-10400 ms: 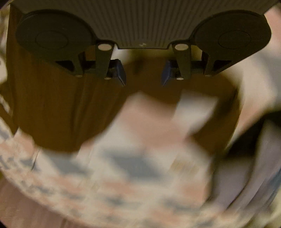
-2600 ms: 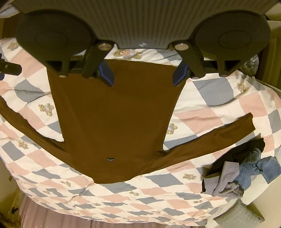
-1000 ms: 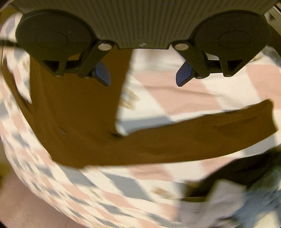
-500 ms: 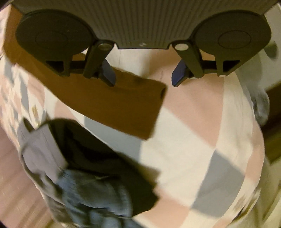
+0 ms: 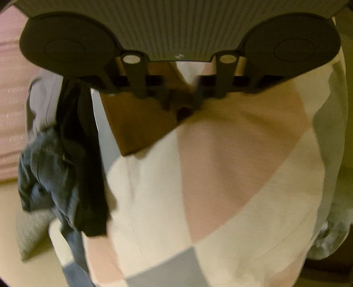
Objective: Fold clothes
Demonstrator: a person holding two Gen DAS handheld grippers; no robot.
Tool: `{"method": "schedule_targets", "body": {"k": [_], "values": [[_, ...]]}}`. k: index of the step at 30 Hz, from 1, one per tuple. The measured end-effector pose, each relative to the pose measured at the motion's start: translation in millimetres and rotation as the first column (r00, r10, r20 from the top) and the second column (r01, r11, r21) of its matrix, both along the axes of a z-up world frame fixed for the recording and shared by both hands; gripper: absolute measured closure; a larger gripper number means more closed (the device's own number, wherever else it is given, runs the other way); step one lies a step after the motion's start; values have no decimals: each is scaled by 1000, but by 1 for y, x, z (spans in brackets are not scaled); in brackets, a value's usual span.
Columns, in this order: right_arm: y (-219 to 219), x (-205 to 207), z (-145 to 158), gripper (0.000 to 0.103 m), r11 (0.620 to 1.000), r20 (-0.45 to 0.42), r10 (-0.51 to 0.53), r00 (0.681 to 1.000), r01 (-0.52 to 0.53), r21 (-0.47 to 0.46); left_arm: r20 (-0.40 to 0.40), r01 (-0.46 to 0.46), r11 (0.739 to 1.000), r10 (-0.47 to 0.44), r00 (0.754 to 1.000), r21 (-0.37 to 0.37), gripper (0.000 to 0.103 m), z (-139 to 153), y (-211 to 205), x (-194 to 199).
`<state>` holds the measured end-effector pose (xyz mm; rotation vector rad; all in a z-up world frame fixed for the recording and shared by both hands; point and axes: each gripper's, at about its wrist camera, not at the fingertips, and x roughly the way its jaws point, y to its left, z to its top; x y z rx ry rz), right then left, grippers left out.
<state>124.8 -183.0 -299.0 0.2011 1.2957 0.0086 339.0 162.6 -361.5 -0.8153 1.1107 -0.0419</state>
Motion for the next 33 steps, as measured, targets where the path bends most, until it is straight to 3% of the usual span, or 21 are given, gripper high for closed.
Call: {"method": "schedule_targets", "body": {"k": [4, 7, 10, 14, 17, 20, 22, 26, 28, 30, 31, 32, 33], "values": [[-24, -17, -3, 29, 995, -36, -95, 995, 95, 10, 86, 111, 985, -123, 989, 130, 99, 37, -19, -3], [-48, -35, 0, 29, 985, -38, -171, 985, 172, 14, 194, 221, 942, -273, 942, 252, 99, 84, -54, -14], [-75, -57, 5, 29, 968, -21, -251, 968, 252, 9, 284, 350, 883, -438, 853, 312, 99, 123, -110, -34], [-124, -97, 17, 29, 921, 17, -390, 921, 390, 11, 387, 512, 784, -619, 683, 350, 99, 160, -215, -74], [-176, -143, 28, 29, 847, 51, -531, 846, 530, 37, 459, 632, 686, -720, 520, 361, 99, 178, -310, -125], [-236, -205, 42, 29, 749, 96, -662, 743, 662, 41, 516, 733, 561, -789, 334, 384, 98, 190, -398, -191], [-275, -254, 50, 29, 668, 113, -742, 661, 744, 32, 528, 792, 476, -816, 236, 383, 98, 184, -449, -242], [-336, -355, 52, 29, 486, 106, -871, 479, 873, 49, 490, 884, 312, -864, 112, 348, 98, 143, -529, -337], [-355, -397, 44, 29, 403, 76, -914, 398, 913, 66, 416, 916, 203, -908, 44, 347, 93, 109, -560, -382], [-366, -421, 32, 29, 344, 43, -939, 341, 933, 108, 307, 927, 96, -952, -21, 363, 90, 75, -581, -419], [-371, -431, 26, 29, 320, 29, -947, 320, 937, 138, 269, 929, 55, -962, -49, 367, 90, 65, -584, -434], [-375, -440, 19, 29, 296, 14, -954, 298, 941, 167, 253, 929, 43, -966, -55, 367, 90, 60, -581, -442], [-378, -441, 13, 29, 290, 9, -955, 295, 932, 215, 255, 931, 60, -966, -37, 361, 87, 60, -573, -443]]}}
